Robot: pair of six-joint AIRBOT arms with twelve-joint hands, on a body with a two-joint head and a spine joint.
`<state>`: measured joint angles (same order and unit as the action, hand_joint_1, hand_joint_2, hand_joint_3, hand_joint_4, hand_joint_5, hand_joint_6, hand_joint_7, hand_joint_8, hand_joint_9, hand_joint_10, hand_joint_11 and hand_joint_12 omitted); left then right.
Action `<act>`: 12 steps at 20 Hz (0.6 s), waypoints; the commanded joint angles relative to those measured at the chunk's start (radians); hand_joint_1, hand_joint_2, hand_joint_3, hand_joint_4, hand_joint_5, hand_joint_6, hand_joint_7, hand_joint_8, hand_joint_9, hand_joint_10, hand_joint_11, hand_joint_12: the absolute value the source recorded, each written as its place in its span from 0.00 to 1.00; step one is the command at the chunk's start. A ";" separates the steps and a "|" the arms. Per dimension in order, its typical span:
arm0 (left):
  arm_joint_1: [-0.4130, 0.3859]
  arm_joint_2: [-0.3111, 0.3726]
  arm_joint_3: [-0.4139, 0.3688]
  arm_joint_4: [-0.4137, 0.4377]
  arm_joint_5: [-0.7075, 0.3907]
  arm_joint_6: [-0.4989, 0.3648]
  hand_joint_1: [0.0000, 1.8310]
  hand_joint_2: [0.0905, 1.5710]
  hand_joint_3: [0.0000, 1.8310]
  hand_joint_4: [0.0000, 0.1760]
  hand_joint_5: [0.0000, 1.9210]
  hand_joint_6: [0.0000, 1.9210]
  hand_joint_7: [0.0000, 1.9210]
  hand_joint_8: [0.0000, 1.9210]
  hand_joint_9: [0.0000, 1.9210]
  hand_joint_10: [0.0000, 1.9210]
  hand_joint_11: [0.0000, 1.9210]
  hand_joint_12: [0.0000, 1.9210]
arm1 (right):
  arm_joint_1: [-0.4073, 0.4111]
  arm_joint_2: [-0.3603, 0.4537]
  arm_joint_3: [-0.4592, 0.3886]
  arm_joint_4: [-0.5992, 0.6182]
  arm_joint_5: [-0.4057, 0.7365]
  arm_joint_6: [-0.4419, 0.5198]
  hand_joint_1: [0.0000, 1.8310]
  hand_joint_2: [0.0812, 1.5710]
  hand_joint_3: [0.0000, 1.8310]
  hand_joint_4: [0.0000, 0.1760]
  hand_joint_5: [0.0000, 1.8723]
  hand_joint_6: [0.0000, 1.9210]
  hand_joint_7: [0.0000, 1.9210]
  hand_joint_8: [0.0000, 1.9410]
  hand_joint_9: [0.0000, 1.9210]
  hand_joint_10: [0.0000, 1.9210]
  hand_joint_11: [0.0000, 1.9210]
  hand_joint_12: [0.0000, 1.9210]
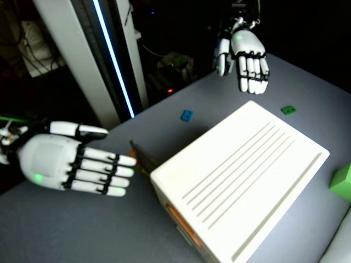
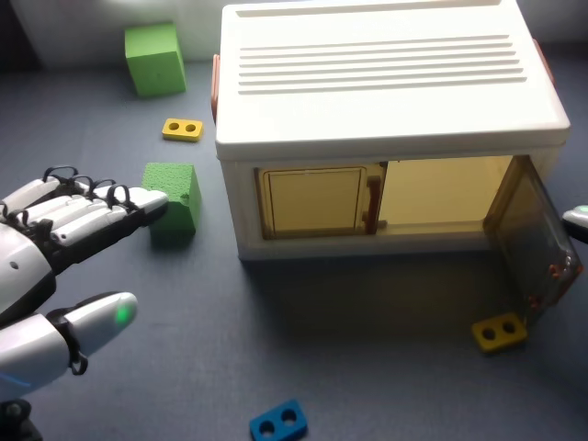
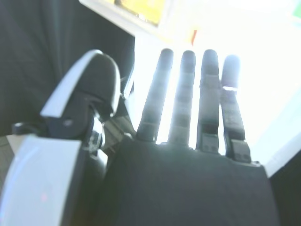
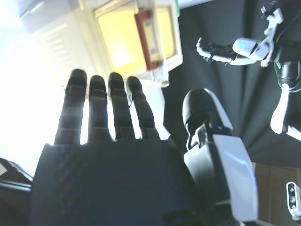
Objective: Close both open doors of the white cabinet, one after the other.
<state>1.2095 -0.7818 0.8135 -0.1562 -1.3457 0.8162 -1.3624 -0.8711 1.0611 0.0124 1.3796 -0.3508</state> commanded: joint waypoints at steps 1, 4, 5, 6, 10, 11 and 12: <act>-0.001 0.007 -0.002 -0.006 -0.133 0.002 0.00 1.00 0.05 0.00 0.10 0.00 0.10 0.00 0.11 0.00 0.00 0.36 | 0.012 -0.004 0.003 0.004 0.095 0.013 0.00 0.91 0.00 0.00 0.02 0.00 0.01 0.00 0.00 0.00 0.01 0.00; 0.009 0.007 -0.004 -0.010 -0.139 0.002 0.00 1.00 0.05 0.00 0.10 0.00 0.11 0.00 0.12 0.01 0.00 0.37 | 0.052 -0.016 0.012 -0.038 0.067 0.018 0.01 0.91 0.00 0.00 0.03 0.00 0.03 0.00 0.00 0.00 0.02 0.00; 0.010 0.007 -0.004 -0.012 -0.140 0.002 0.00 1.00 0.06 0.00 0.12 0.01 0.14 0.01 0.14 0.01 0.00 0.46 | 0.065 -0.018 0.015 -0.050 0.062 0.018 0.00 0.91 0.00 0.00 0.03 0.00 0.03 0.00 0.00 0.00 0.02 0.00; 0.011 0.007 -0.004 -0.012 -0.140 0.002 0.00 1.00 0.06 0.00 0.12 0.01 0.14 0.01 0.14 0.01 0.00 0.46 | 0.074 -0.020 0.017 -0.055 0.060 0.018 0.00 0.91 0.00 0.00 0.03 0.00 0.03 0.00 0.00 0.00 0.02 0.00; 0.012 0.005 -0.004 -0.015 -0.140 0.001 0.00 1.00 0.06 0.00 0.11 0.00 0.11 0.00 0.12 0.00 0.00 0.41 | 0.104 -0.033 0.022 -0.077 0.060 0.026 0.00 0.93 0.01 0.00 0.04 0.00 0.03 0.00 0.00 0.00 0.02 0.00; 0.013 0.005 -0.006 -0.016 -0.142 0.001 0.00 1.00 0.06 0.00 0.12 0.00 0.12 0.00 0.12 0.00 0.00 0.42 | 0.112 -0.035 0.022 -0.085 0.060 0.026 0.00 0.93 0.01 0.00 0.04 0.00 0.02 0.00 0.00 0.00 0.02 0.00; 0.014 0.005 -0.006 -0.017 -0.143 0.001 0.00 1.00 0.06 0.00 0.12 0.00 0.12 0.00 0.12 0.00 0.00 0.43 | 0.119 -0.038 0.023 -0.091 0.060 0.026 0.00 0.93 0.01 0.00 0.04 0.00 0.02 0.00 0.00 0.00 0.01 0.00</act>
<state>1.2259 -0.7818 0.8089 -0.1711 -1.3640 0.8188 -1.2461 -0.9092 1.0847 -0.1017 1.3197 -0.3355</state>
